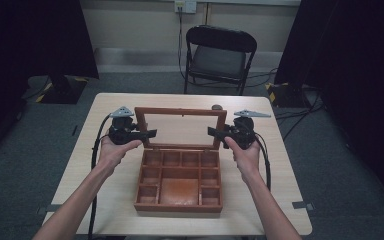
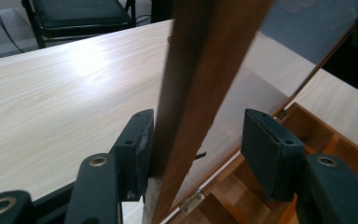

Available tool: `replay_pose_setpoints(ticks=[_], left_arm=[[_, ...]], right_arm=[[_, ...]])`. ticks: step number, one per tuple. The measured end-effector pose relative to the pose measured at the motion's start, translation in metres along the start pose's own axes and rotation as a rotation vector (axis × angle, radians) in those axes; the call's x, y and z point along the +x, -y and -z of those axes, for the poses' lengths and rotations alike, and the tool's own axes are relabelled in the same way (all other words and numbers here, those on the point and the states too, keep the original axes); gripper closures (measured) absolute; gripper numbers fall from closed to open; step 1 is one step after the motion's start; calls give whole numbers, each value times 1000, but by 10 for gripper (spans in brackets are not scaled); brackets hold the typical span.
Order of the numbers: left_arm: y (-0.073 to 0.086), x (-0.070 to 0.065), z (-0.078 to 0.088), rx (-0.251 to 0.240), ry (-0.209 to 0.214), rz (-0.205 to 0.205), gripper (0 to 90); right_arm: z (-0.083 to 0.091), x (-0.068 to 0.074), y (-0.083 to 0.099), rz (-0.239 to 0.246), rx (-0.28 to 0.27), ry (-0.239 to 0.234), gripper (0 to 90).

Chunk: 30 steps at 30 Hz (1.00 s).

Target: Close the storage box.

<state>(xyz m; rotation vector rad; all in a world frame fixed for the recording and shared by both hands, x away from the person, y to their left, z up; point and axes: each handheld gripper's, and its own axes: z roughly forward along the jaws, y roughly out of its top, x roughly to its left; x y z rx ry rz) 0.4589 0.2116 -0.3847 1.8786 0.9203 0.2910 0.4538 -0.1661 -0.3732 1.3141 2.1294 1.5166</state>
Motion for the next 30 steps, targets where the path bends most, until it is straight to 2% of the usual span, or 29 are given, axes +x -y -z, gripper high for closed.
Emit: replay_pose_setpoints(ticks=[6, 9, 18, 23, 25, 26, 29, 30], left_arm=[[3, -6, 6, -7, 2, -15, 443], [4, -6, 9, -5, 23, -5, 443], [7, -12, 18, 2, 31, -21, 441], [8, -15, 21, 9, 45, -6, 409], [9, -18, 22, 9, 27, -2, 411], [10, -18, 22, 1, 31, 10, 404], [12, -19, 23, -4, 38, 13, 391], [13, -20, 24, 4, 34, -6, 390]], right_arm=[[5, 8, 1, 29, 32, 0, 406], [8, 10, 3, 36, 36, -2, 403], [15, 15, 8, 46, 49, -5, 389], [18, 17, 11, 58, 54, -6, 385], [18, 18, 12, 61, 57, -12, 384], [19, 18, 13, 65, 59, -14, 381], [20, 19, 14, 59, 65, -15, 370], [20, 19, 15, 58, 65, -17, 366]])
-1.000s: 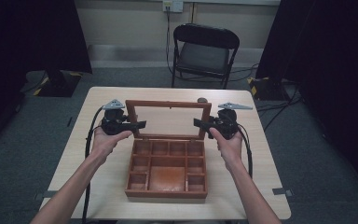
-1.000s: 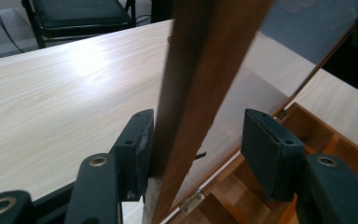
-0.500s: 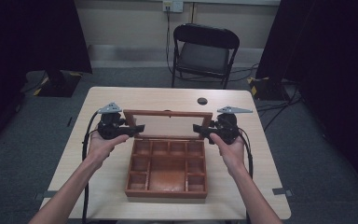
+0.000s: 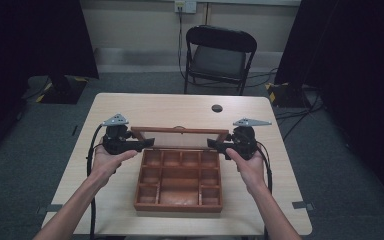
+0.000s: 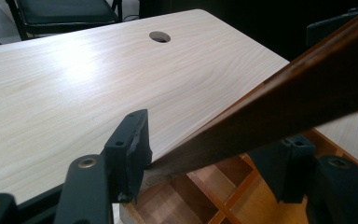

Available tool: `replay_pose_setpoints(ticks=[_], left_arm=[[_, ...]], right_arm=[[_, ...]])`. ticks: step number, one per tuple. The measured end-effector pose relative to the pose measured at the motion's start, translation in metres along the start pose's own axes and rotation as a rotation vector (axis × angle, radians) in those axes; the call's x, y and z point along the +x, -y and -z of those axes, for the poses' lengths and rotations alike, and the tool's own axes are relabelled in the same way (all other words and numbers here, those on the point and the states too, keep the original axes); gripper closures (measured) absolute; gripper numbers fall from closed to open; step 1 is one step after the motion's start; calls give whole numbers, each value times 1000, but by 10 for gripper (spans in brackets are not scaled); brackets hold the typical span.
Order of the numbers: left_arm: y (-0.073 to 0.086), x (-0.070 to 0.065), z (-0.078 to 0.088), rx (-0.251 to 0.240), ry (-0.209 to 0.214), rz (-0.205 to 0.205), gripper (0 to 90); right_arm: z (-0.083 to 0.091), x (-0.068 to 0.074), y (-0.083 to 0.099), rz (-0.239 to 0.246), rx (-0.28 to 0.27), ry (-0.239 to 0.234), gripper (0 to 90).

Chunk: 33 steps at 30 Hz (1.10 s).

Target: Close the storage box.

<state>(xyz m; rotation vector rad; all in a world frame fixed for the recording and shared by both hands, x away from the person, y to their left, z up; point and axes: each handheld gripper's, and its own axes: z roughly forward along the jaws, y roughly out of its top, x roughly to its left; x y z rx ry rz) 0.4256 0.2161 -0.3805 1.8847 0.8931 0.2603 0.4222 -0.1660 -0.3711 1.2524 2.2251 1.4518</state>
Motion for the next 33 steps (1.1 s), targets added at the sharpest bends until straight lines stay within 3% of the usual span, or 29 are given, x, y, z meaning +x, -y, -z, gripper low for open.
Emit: replay_pose_setpoints(ticks=[5, 13, 25, 33], left_arm=[[1, -2, 2, 14, -14, -31, 392], [9, -7, 7, 18, 24, -28, 404], [13, -15, 7, 22, 15, -35, 353], [15, -19, 7, 30, 20, -42, 320]], right_arm=[[1, 1, 3, 3, 4, -1, 358], [6, 5, 11, 10, 24, -7, 320], [10, 12, 20, 51, 21, 16, 308], [11, 9, 25, 3, 43, 7, 255]])
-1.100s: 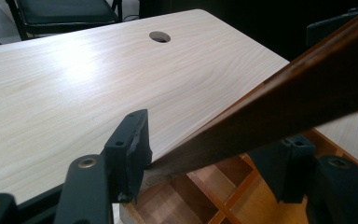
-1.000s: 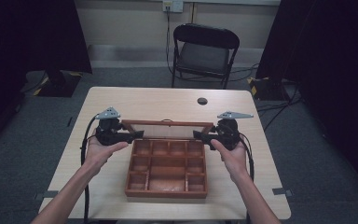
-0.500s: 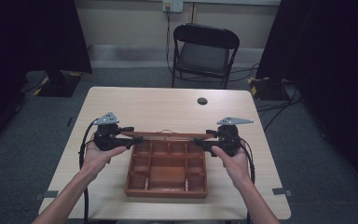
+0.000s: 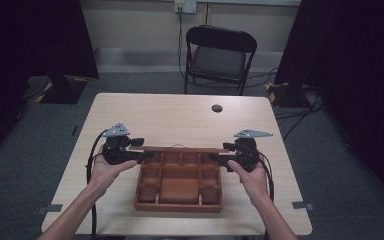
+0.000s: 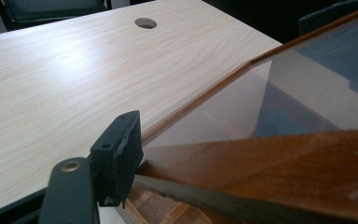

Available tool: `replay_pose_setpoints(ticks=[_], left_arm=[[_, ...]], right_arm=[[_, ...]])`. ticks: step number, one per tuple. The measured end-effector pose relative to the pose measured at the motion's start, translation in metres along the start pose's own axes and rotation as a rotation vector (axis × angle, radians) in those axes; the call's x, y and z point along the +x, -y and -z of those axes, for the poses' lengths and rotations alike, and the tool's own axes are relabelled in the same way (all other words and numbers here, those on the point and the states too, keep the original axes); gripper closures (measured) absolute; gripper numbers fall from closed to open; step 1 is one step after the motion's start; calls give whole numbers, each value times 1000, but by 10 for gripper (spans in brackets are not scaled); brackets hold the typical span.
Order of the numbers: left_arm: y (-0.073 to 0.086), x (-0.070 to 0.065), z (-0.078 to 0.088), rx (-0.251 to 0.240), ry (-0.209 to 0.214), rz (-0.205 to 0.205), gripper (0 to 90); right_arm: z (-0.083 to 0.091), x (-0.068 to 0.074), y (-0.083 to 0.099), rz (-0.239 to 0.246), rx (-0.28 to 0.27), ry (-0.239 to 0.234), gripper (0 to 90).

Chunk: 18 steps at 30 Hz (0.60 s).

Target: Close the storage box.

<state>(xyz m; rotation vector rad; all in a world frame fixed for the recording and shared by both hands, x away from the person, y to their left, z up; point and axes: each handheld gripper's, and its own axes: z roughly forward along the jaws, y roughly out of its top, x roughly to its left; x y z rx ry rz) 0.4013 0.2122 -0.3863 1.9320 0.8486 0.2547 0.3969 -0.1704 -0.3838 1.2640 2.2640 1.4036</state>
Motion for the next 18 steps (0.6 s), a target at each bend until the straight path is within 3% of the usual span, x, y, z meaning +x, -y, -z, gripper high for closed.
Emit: replay_pose_setpoints(ticks=[9, 12, 18], left_arm=[[9, -2, 9, -4, -19, -11, 326], [10, -2, 10, -10, -24, -15, 333], [12, -3, 8, -14, -16, 7, 307]], right_arm=[[-2, 1, 5, -9, 37, 4, 291], [-5, -2, 5, -36, 45, 7, 288], [-5, -3, 6, -26, 45, -1, 290]])
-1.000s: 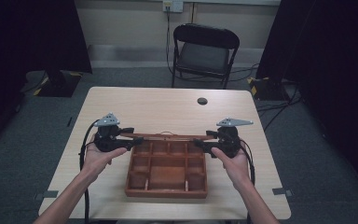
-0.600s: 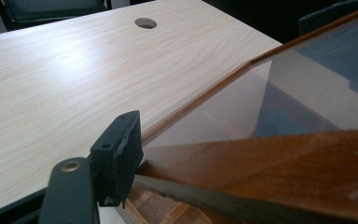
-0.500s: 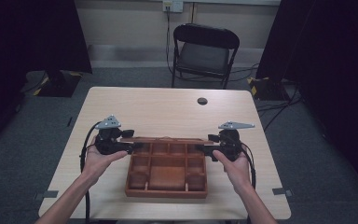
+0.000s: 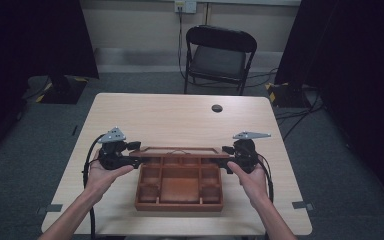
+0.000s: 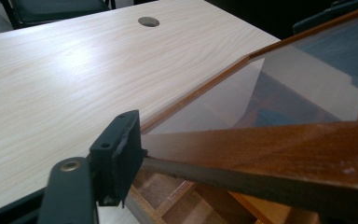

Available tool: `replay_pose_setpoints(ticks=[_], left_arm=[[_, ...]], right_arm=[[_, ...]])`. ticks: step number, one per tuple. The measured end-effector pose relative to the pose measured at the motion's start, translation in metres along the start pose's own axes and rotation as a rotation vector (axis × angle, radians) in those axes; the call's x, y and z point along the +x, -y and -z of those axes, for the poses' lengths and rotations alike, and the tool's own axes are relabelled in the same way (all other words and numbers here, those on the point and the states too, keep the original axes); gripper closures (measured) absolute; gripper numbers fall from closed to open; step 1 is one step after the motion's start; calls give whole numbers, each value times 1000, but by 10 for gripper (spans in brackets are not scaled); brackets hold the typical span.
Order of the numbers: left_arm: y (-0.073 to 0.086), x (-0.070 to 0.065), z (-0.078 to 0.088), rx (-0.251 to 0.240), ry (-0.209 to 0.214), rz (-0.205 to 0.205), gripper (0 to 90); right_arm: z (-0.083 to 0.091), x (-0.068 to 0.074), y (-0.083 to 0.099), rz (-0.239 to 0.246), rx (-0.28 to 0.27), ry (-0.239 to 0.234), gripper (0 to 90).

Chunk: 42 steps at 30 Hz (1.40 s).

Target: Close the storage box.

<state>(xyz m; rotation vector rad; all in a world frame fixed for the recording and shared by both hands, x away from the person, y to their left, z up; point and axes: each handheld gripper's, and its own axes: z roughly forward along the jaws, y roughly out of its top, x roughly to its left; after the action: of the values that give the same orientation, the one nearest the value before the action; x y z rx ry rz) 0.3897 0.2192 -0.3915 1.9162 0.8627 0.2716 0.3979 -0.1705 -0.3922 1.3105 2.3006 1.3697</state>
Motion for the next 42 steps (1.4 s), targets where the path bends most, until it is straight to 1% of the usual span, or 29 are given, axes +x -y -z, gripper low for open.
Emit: replay_pose_setpoints(ticks=[3, 4, 5, 8, 10, 11, 12, 13, 14, 15, 16, 18, 20, 23, 25, 26, 28, 30, 31, 32, 33, 34, 35, 36, 37, 38, 39, 40, 42], left_arm=[[0, 0, -1, 8, 2, -2, 287], [0, -1, -2, 8, -1, -8, 286], [0, -1, -2, 8, -1, -8, 286], [0, 0, -2, 7, -1, -7, 285], [1, -1, -2, 7, 0, -2, 278], [1, -1, -2, 7, 0, -2, 264], [1, -1, -2, 7, 2, 6, 256], [1, -1, -2, 7, 2, 10, 256], [1, -1, -1, 1, 6, 10, 249], [1, -1, -1, 1, 6, 10, 242], [2, -2, -1, 5, 5, 2, 237], [2, -2, 0, 7, 3, -3, 224], [3, -3, 0, 11, 5, 5, 214], [5, -3, 2, 19, 6, -10, 211], [7, -5, 4, 20, 9, -9, 199], [9, -4, 5, 26, 8, -20, 199], [10, -4, 6, 21, 18, -8, 194], [11, -5, 6, 19, 12, -13, 192], [11, -5, 5, 18, 15, -14, 191], [11, -5, 5, 19, 22, -12, 190], [11, -5, 4, 20, 23, -16, 190], [11, -6, 4, 20, 20, -17, 188], [12, -6, 4, 25, 19, -26, 188], [12, -7, 2, 24, 17, -22, 188], [12, -8, 2, 22, 15, -25, 186], [13, -8, 2, 22, 12, -29, 186], [13, -8, 2, 21, 12, -27, 184], [14, -8, 2, 23, 13, -27, 178], [15, -9, 2, 25, 12, -29, 179]], right_arm=[[0, 0, 2, -4, 10, -7, 262], [0, -3, 4, -5, 39, -16, 248], [0, -3, 4, -5, 39, -16, 248], [3, -9, 10, -14, 61, 1, 251], [8, -16, 15, -20, 89, 29, 260], [8, -16, 15, -20, 89, 29, 260], [10, -21, 16, -23, 93, 53, 268], [10, -21, 16, -23, 93, 53, 268], [13, -26, 16, -28, 94, 72, 282], [13, -26, 16, -28, 94, 72, 282], [15, -31, 15, -34, 83, 96, 283], [17, -34, 12, -38, 74, 105, 291], [20, -36, 9, -34, 62, 116, 300], [23, -37, 6, -36, 50, 119, 305], [24, -37, 3, -30, 49, 128, 308], [25, -37, 1, -27, 46, 127, 311], [26, -36, -3, -30, 37, 112, 316], [27, -34, -7, -23, 31, 99, 322], [28, -31, -11, -15, 16, 72, 335], [29, -28, -14, -9, 12, 58, 337], [29, -28, -14, -9, 12, 58, 337], [29, -24, -17, -2, 5, 44, 343], [30, -21, -20, 9, 1, 29, 349], [31, -16, -24, 18, -3, 14, 357], [33, -10, -28, 33, -11, -12, 379], [33, -7, -31, 41, -16, -24, 377], [33, 0, -35, 60, -20, -45, 389], [33, 10, -40, 78, -21, -85, 393], [32, 21, -46, 106, -17, -123, 398]])
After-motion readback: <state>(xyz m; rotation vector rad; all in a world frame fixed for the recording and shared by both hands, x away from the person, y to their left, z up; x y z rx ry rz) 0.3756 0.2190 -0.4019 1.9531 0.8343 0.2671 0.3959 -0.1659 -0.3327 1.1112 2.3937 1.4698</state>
